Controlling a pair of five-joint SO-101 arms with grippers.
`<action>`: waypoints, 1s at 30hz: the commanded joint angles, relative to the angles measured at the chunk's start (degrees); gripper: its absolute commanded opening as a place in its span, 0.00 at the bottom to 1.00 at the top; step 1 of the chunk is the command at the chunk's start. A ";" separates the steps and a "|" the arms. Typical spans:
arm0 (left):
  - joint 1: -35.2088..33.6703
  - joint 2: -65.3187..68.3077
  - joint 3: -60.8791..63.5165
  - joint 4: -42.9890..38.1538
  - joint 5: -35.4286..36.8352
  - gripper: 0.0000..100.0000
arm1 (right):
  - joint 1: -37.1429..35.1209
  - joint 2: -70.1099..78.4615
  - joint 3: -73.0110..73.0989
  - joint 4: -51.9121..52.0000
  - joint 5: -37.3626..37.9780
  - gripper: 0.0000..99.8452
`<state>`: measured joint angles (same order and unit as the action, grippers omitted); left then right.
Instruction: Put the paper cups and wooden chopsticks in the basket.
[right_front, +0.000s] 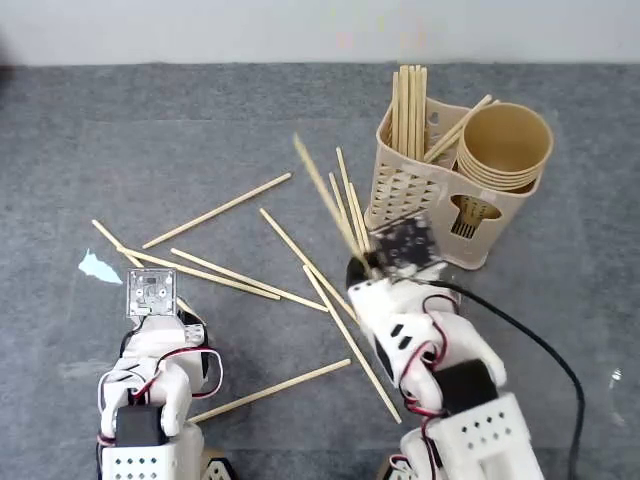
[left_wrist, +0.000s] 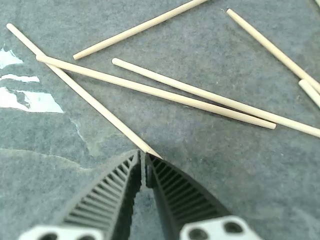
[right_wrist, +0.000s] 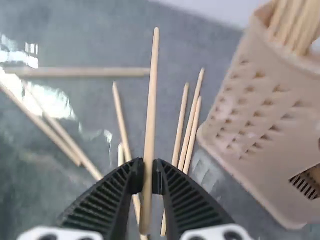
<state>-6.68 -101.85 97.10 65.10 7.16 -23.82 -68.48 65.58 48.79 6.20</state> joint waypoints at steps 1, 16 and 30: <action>-0.26 0.18 -0.48 -0.97 -0.44 0.02 | -2.59 4.00 -0.70 3.65 2.20 0.01; -0.26 0.18 -0.48 -0.97 -0.44 0.02 | -4.35 13.32 -1.05 13.93 7.74 0.20; -0.26 0.18 -0.48 -0.97 -0.44 0.02 | -7.69 40.66 -24.53 13.49 4.31 0.23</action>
<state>-6.68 -101.85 97.10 65.10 7.16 -30.68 -36.31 49.23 62.24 11.03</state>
